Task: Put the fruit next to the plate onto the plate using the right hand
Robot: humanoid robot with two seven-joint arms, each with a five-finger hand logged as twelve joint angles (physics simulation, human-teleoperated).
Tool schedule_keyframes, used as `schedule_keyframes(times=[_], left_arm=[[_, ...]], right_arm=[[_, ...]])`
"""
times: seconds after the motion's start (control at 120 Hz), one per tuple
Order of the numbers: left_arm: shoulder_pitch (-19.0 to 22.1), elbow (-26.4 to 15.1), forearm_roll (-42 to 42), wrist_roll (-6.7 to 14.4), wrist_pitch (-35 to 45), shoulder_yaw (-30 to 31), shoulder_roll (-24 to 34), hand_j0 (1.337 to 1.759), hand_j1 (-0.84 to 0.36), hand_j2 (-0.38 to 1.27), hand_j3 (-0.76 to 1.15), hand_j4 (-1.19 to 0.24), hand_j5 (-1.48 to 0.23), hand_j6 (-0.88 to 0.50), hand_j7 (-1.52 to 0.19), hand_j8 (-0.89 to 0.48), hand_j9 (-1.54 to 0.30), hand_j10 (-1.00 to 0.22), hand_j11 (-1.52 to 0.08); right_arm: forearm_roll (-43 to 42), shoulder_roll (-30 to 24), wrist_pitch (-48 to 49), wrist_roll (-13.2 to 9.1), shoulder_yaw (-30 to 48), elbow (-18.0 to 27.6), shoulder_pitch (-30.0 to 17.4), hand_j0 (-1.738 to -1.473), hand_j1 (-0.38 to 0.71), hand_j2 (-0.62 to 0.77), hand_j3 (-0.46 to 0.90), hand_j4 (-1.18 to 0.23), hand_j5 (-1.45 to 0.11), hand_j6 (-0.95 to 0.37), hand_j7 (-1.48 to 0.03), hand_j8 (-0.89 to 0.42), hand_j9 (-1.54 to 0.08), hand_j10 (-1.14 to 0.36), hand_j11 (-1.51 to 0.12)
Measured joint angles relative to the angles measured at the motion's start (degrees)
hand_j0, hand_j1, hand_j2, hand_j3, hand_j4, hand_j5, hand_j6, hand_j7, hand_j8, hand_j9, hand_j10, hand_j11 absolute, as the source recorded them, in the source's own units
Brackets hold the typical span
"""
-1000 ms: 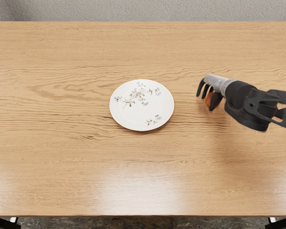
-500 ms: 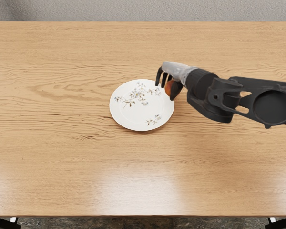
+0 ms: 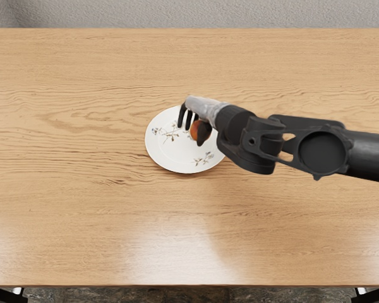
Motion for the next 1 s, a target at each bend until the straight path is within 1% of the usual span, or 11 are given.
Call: schedule_keyframes(times=[0.217,0.225,0.317,0.408,0.55,0.642,0.725,0.775,0.833,0.908,1.0], left_arm=[[0.0,0.0,0.0,0.0,0.0,0.0,0.0,1.658,0.35,0.00,0.00,0.00,0.00,0.00,0.00,0.00,0.00,0.00,0.00],[0.0,0.0,0.0,0.0,0.0,0.0,0.0,1.658,0.35,0.00,0.00,0.00,0.00,0.00,0.00,0.00,0.00,0.00,0.00],[0.0,0.0,0.0,0.0,0.0,0.0,0.0,1.658,0.35,0.00,0.00,0.00,0.00,0.00,0.00,0.00,0.00,0.00,0.00],[0.0,0.0,0.0,0.0,0.0,0.0,0.0,1.658,0.35,0.00,0.00,0.00,0.00,0.00,0.00,0.00,0.00,0.00,0.00],[0.0,0.0,0.0,0.0,0.0,0.0,0.0,1.658,0.35,0.00,0.00,0.00,0.00,0.00,0.00,0.00,0.00,0.00,0.00],[0.0,0.0,0.0,0.0,0.0,0.0,0.0,1.658,0.35,0.00,0.00,0.00,0.00,0.00,0.00,0.00,0.00,0.00,0.00],[0.0,0.0,0.0,0.0,0.0,0.0,0.0,1.658,0.35,0.00,0.00,0.00,0.00,0.00,0.00,0.00,0.00,0.00,0.00],[0.0,0.0,0.0,0.0,0.0,0.0,0.0,1.658,0.35,0.00,0.00,0.00,0.00,0.00,0.00,0.00,0.00,0.00,0.00],[0.0,-0.1,-0.2,0.0,-0.1,-0.1,0.0,1.658,0.35,0.00,0.00,0.00,0.00,0.00,0.00,0.00,0.00,0.00,0.00],[0.0,-0.2,-0.4,0.0,-0.2,-0.2,0.0,1.658,0.35,0.00,0.00,0.00,0.00,0.00,0.00,0.00,0.00,0.00,0.00],[0.0,-0.2,-0.3,0.0,-0.2,-0.1,0.0,1.658,0.35,0.00,0.00,0.00,0.00,0.00,0.00,0.00,0.00,0.00,0.00]], right_arm=[[-0.2,0.6,-0.1,0.0,0.0,-1.1,-2.3,-1.657,0.27,0.20,0.00,-0.62,-0.81,-0.62,-0.81,-0.48,-0.81,-0.53,-0.81],[-0.2,0.6,-0.1,0.0,0.0,-1.1,-2.3,-1.657,0.26,0.20,0.00,-0.61,-0.80,-0.61,-0.80,-0.48,-0.80,-0.54,-0.80],[0.1,1.0,-0.2,0.0,0.7,-1.2,-2.6,-1.657,0.05,0.13,0.00,-0.40,-0.52,-0.40,-0.52,-0.31,-0.52,-0.35,-0.52],[0.4,0.1,0.0,0.0,2.5,-0.1,-2.6,-1.658,-0.09,0.08,0.00,-0.26,-0.34,-0.26,-0.34,-0.21,-0.34,-0.23,-0.34],[4.3,-7.0,3.4,0.0,9.3,6.5,-2.6,-1.658,-0.21,0.04,0.00,-0.14,-0.18,-0.14,-0.18,-0.11,-0.18,-0.12,-0.18],[9.9,-11.8,10.9,0.0,15.9,9.5,-3.5,-1.658,-0.25,0.02,0.00,-0.10,-0.13,-0.10,-0.12,-0.08,-0.12,-0.09,-0.12],[16.1,-16.1,22.4,0.0,25.1,10.6,-7.4,-1.658,-0.28,0.02,0.00,-0.07,-0.09,-0.07,-0.09,-0.06,-0.09,-0.06,-0.09],[19.9,-18.8,28.7,0.0,29.2,10.9,-9.9,-1.658,-0.29,0.01,0.00,-0.06,-0.08,-0.06,-0.08,-0.05,-0.08,-0.05,-0.08],[24.2,-22.2,35.5,0.0,34.6,11.1,-13.8,-1.658,-0.30,0.01,0.00,-0.05,-0.06,-0.05,-0.06,-0.04,-0.06,-0.05,-0.06],[30.5,-27.2,40.4,0.0,40.7,11.0,-17.8,-1.658,-0.31,0.00,0.00,-0.04,-0.05,-0.04,-0.05,-0.04,-0.05,-0.04,-0.05],[40.0,-35.1,43.1,0.0,44.1,9.6,-21.0,-1.658,-0.31,0.00,0.00,-0.03,-0.04,-0.03,-0.04,-0.03,-0.04,-0.03,-0.04]])
